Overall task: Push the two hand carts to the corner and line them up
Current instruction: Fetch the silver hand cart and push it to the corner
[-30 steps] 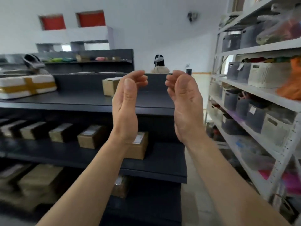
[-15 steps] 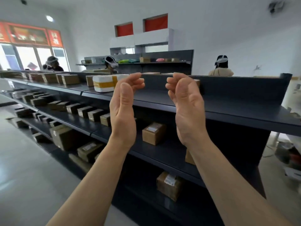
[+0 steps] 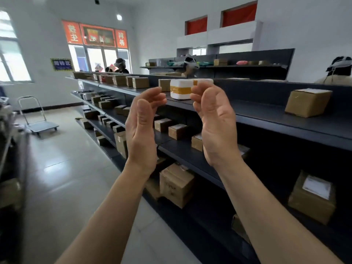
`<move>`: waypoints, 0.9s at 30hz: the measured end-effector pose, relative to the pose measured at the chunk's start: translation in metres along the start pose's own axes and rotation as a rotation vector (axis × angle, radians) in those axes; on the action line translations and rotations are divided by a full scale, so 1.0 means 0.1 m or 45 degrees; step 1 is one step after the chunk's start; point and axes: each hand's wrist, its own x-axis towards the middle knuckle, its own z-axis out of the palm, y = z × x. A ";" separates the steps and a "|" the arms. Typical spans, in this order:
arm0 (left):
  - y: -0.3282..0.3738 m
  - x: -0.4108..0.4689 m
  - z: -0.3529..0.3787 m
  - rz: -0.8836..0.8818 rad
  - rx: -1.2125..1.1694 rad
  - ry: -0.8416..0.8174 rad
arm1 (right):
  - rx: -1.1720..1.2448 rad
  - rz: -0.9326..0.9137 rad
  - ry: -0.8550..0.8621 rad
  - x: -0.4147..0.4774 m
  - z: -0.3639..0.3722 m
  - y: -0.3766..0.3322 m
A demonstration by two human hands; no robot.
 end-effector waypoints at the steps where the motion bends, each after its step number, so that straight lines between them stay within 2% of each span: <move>1: 0.00 0.03 -0.13 0.006 0.030 0.025 | 0.017 0.022 -0.016 0.02 0.12 0.07; 9: -0.08 0.18 -0.95 0.035 0.305 0.190 | 0.194 0.196 -0.203 0.18 0.93 0.65; 13: -0.20 0.32 -1.26 0.044 0.418 0.267 | 0.262 0.204 -0.281 0.33 1.20 0.95; 18: -0.40 0.55 -1.55 0.075 0.489 0.389 | 0.493 0.246 -0.399 0.65 1.42 1.34; 27: -1.07 1.19 -1.71 0.116 0.590 0.464 | 0.569 0.274 -0.481 1.50 1.54 2.08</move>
